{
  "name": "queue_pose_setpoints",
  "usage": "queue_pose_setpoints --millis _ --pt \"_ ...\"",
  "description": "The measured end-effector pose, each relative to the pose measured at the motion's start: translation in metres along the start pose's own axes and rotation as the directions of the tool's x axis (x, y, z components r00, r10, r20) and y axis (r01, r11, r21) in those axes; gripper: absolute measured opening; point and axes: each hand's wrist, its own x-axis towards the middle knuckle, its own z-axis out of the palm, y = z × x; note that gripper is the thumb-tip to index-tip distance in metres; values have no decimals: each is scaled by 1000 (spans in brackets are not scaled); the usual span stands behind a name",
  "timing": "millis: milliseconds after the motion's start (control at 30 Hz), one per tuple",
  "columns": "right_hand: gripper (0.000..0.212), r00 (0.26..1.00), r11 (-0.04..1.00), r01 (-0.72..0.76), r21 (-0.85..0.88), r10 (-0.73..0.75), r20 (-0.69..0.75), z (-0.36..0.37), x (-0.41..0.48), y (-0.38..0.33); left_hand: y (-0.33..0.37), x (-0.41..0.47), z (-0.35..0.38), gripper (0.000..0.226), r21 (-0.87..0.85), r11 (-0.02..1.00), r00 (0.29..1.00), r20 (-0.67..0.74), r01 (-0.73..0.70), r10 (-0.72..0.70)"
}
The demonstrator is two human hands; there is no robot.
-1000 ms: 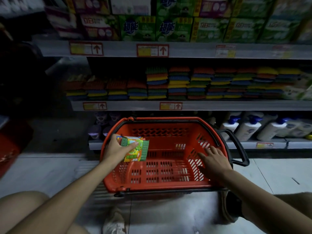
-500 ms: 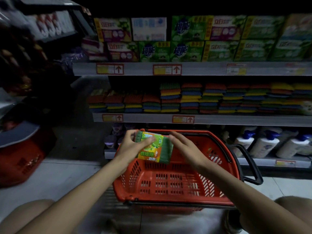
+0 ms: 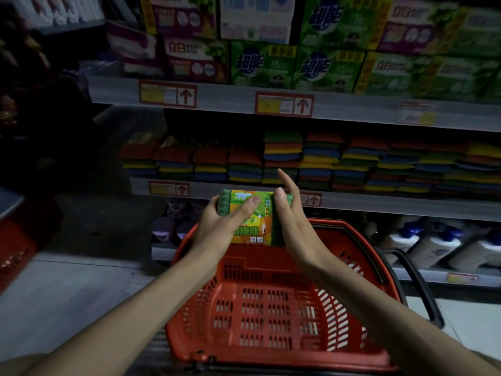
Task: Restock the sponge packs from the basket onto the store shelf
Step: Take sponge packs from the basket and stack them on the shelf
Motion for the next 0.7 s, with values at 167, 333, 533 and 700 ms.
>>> queue_pose_setpoints --millis 167,333,533,700 --pt "49 993 994 -113 4 112 34 1 8 4 0 7 -4 65 38 999 1000 15 27 -28" --pt "40 975 970 -221 98 223 -16 -8 16 -3 15 24 -20 73 -28 994 981 161 110 -104" --pt "40 936 917 -269 294 320 -144 0 19 -7 27 17 -31 54 -195 964 982 96 180 -164" --pt "43 903 841 -298 452 402 -152 11 23 -8 24 1 -24 53 -261 929 964 114 261 -239"
